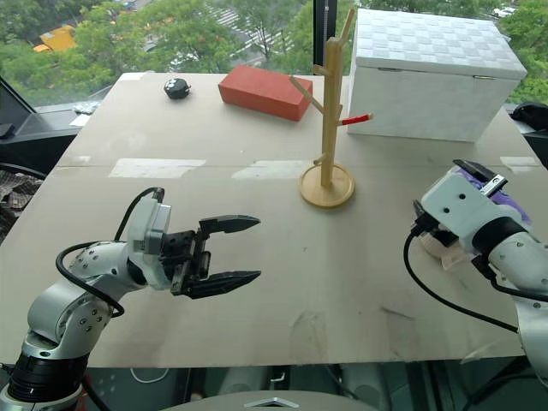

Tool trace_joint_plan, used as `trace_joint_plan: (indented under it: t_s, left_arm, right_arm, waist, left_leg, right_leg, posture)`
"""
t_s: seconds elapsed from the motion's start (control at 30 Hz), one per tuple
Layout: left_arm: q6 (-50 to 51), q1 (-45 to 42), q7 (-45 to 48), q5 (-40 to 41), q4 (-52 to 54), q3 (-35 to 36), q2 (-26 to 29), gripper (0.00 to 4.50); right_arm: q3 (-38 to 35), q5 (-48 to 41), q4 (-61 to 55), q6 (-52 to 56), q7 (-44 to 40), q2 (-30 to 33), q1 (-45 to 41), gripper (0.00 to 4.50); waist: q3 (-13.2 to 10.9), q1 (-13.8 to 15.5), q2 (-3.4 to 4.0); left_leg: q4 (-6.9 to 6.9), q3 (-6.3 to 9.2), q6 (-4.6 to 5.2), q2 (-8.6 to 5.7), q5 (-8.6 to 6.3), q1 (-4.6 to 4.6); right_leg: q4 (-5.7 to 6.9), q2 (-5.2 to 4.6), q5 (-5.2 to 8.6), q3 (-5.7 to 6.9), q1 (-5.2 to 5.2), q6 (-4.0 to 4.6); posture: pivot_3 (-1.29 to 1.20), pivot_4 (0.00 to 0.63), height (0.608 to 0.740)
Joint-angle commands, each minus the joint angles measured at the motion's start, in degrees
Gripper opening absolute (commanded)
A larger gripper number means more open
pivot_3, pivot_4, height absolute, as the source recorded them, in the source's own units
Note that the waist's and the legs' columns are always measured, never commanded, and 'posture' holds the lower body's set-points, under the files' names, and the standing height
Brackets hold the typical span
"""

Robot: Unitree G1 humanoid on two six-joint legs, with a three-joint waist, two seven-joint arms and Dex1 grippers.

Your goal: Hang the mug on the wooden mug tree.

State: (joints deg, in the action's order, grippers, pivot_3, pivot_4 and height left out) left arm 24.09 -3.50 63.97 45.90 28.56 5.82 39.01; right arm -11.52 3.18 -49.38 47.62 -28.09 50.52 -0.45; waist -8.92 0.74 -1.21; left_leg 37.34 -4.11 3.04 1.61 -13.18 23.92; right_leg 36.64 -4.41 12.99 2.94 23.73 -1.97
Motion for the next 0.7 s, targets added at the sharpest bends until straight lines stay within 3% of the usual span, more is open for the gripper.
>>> trace_joint_plan:
  t_s: [0.03, 0.27, 0.37, 0.53, 0.67, 0.7]
  left_arm:
    - [0.2, 0.7, -0.6, 1.1, 3.0, -0.2, -0.2, 4.50]
    - [0.0, 3.3, -2.8, 0.8, 5.8, 0.3, -0.3, 4.50]
    - [0.4, 4.7, -4.9, 1.1, 8.6, 0.2, -0.5, 4.50]
    - [1.2, 7.1, -8.6, 1.8, 13.9, -0.3, -0.5, 4.50]
    - [1.1, 5.9, -8.3, 1.8, 11.9, -0.5, -0.4, 4.50]
    - [0.9, 5.6, -7.9, 1.7, 11.0, -0.5, -0.3, 4.50]
  right_arm:
    - [2.0, 2.6, 0.8, 5.1, 1.3, 1.4, -2.0, 4.49]
    - [7.7, 2.9, 3.4, 13.7, 2.0, 1.0, -7.6, 4.49]
    - [8.9, 3.0, 4.2, 15.7, 2.2, 1.2, -9.3, 3.70]
    - [9.0, 2.6, 3.8, 18.4, 2.0, 1.4, -10.4, 1.24]
    - [7.5, 1.2, 2.4, 21.5, 1.7, -0.2, -11.6, 0.06]
    - [6.8, 0.6, 1.9, 22.5, 1.6, -0.8, -12.2, 0.06]
  waist:
    - [0.0, -0.1, 0.00]
    - [0.0, 0.0, -0.01]
    - [0.0, 0.0, -0.01]
    - [0.0, 0.1, -0.01]
    - [0.0, 0.1, -0.01]
    - [0.0, 0.1, -0.01]
  left_leg:
    - [0.00, 0.00, 0.00, 0.00, 0.00, 0.00]
    - [0.03, 0.00, 0.01, 0.01, 0.01, -0.01]
    - [0.04, 0.00, 0.01, 0.01, 0.01, -0.01]
    - [0.03, 0.00, 0.01, 0.01, 0.00, 0.00]
    - [0.03, 0.01, 0.01, 0.01, 0.01, 0.00]
    - [0.04, 0.02, 0.01, 0.01, 0.01, -0.01]
  right_leg:
    - [0.00, 0.02, 0.00, -0.02, 0.00, 0.00]
    - [0.01, 0.04, 0.11, -0.03, 0.00, -0.20]
    - [0.01, 0.03, 0.10, -0.04, -0.01, -0.19]
    - [0.01, 0.02, 0.06, -0.04, -0.01, -0.12]
    - [0.01, 0.04, 0.10, -0.03, -0.01, -0.19]
    - [0.02, 0.06, 0.11, -0.02, -0.01, -0.20]
  posture:
    - [0.00, 0.150, 0.740]
    - [0.00, 0.150, 0.740]
    - [0.00, 0.150, 0.740]
    - [0.00, 0.150, 0.740]
    - [0.00, 0.150, 0.740]
    - [0.00, 0.150, 0.740]
